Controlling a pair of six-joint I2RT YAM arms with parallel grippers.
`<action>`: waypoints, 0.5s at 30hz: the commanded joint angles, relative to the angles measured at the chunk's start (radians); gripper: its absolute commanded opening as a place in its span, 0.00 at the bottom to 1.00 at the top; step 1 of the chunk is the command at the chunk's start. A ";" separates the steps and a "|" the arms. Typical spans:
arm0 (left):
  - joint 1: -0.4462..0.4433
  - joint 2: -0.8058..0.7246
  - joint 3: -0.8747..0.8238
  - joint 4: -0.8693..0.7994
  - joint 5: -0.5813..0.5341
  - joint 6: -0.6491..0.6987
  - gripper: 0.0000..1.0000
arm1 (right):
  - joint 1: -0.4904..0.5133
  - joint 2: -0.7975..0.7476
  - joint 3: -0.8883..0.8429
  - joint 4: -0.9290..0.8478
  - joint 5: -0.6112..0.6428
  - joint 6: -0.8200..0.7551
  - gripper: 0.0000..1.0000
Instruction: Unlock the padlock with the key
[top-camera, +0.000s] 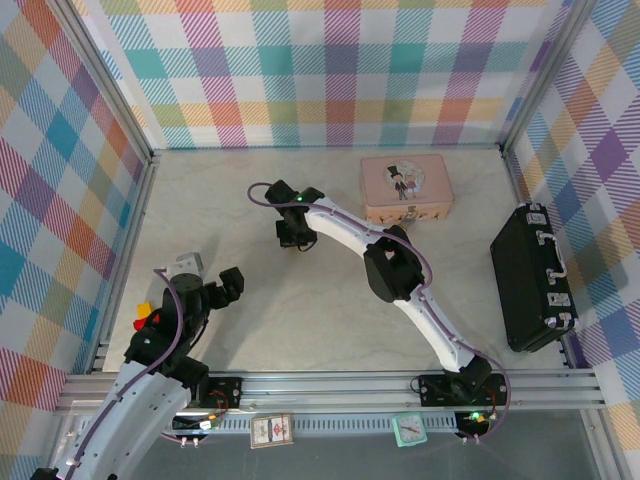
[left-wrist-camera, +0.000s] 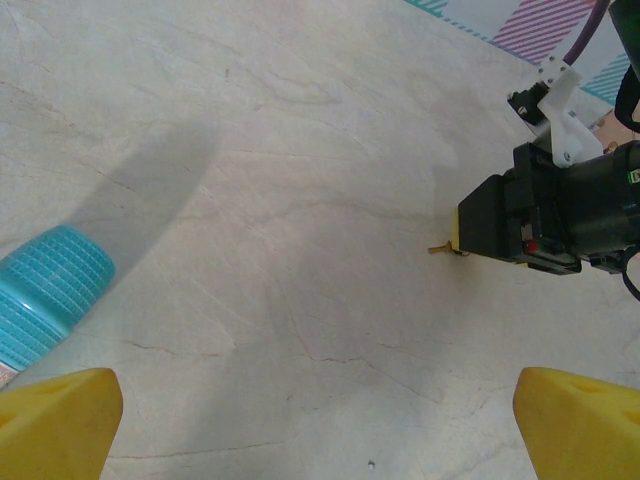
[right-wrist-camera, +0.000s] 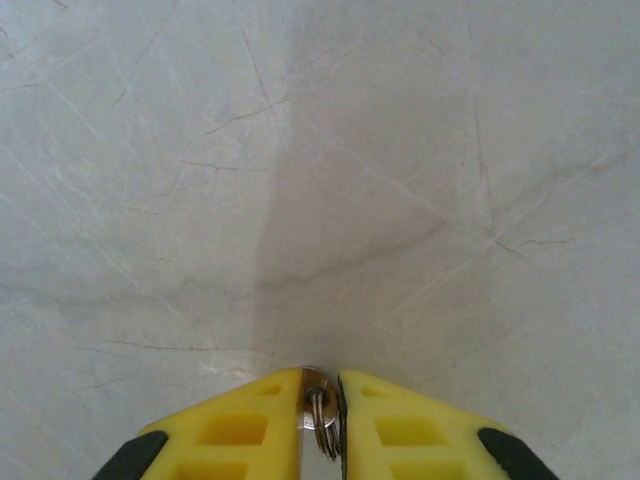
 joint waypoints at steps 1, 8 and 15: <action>-0.007 -0.009 0.009 -0.010 -0.011 -0.003 1.00 | 0.000 0.008 -0.010 -0.008 -0.017 0.004 0.13; -0.007 0.007 0.007 -0.001 -0.024 -0.002 1.00 | -0.001 -0.085 -0.105 0.045 -0.052 0.019 0.00; -0.007 0.040 -0.001 0.033 -0.021 0.003 1.00 | -0.002 -0.379 -0.467 0.292 -0.082 0.079 0.00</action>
